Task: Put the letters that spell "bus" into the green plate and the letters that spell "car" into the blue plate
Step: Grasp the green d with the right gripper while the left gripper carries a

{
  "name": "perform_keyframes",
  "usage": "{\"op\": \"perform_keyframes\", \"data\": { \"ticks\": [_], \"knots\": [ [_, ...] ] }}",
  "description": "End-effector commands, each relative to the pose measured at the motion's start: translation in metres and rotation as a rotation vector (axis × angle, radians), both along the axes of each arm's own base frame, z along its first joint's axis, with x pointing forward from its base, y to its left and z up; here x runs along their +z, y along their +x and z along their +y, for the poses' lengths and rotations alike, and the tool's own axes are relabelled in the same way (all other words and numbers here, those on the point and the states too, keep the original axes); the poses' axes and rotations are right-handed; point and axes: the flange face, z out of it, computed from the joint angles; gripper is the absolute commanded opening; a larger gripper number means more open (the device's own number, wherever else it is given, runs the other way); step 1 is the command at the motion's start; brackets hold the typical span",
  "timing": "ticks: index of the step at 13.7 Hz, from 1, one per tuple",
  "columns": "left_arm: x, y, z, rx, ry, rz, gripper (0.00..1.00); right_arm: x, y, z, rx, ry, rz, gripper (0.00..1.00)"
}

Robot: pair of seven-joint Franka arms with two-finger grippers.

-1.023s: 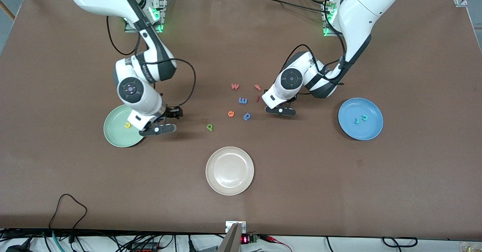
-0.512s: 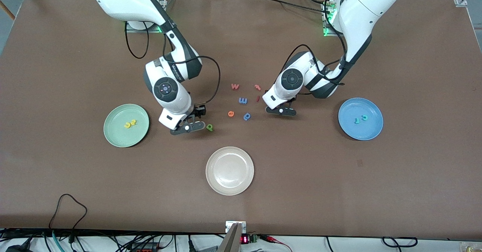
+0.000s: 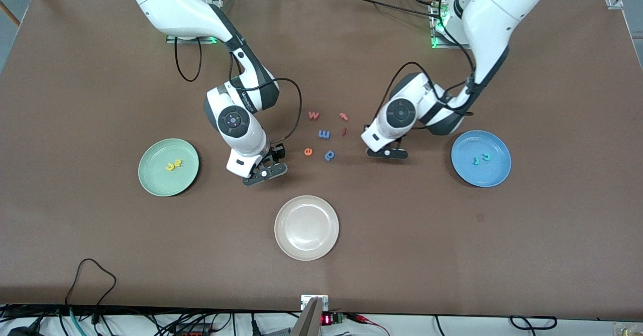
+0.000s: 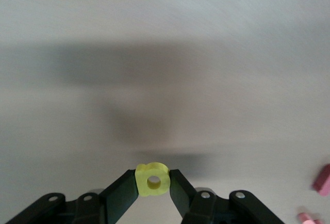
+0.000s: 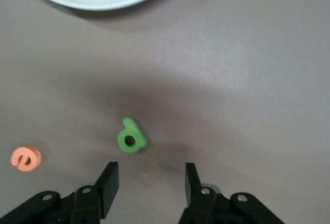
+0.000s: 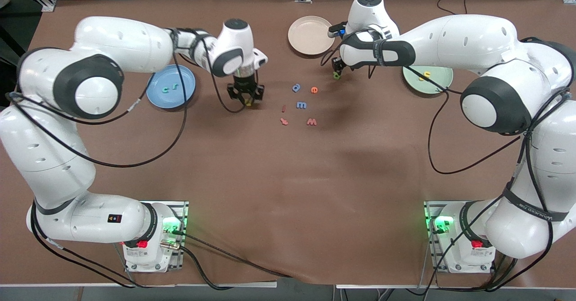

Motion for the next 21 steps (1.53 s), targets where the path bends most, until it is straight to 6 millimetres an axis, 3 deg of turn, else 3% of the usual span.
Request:
{"op": "perform_keyframes", "data": {
  "ticks": [1, 3, 5, 6, 8, 12, 17, 19, 20, 21],
  "knots": [
    [0.066, 0.021, 0.048, 0.045, 0.095, -0.043, 0.07, -0.005, 0.007, 0.015, 0.045, 0.006, -0.016, 0.60],
    [0.078, 0.050, 0.110, 0.074, 0.090, -0.026, 0.07, -0.015, 0.007, 0.016, 0.060, 0.007, -0.021, 0.60],
    [0.073, 0.069, 0.177, 0.070, 0.058, -0.007, 0.07, -0.024, 0.005, 0.016, 0.068, -0.001, -0.010, 0.60],
    [0.068, 0.073, 0.195, 0.058, 0.044, 0.004, 0.07, -0.026, 0.003, 0.017, 0.076, -0.004, -0.008, 0.60],
    [0.058, 0.072, 0.210, 0.063, 0.034, 0.021, 0.07, -0.029, 0.002, 0.018, 0.075, -0.006, -0.006, 0.60],
    [0.019, 0.076, 0.242, 0.112, -0.013, 0.035, 0.07, -0.043, -0.005, 0.024, 0.085, -0.019, 0.010, 0.60],
    [0.004, 0.084, 0.268, 0.064, 0.000, -0.005, 0.08, -0.048, -0.006, 0.026, 0.089, -0.011, -0.004, 0.57],
    [0.003, 0.085, 0.274, 0.068, 0.002, -0.007, 0.13, -0.048, -0.006, 0.026, 0.089, -0.011, -0.004, 0.56],
    [0.002, 0.085, 0.273, 0.067, 0.002, -0.007, 0.37, -0.048, -0.005, 0.027, 0.088, -0.009, -0.008, 0.56],
    [0.000, 0.085, 0.272, 0.066, -0.002, -0.003, 0.77, -0.047, -0.004, 0.026, 0.087, -0.005, -0.018, 0.56]
  ]
}}
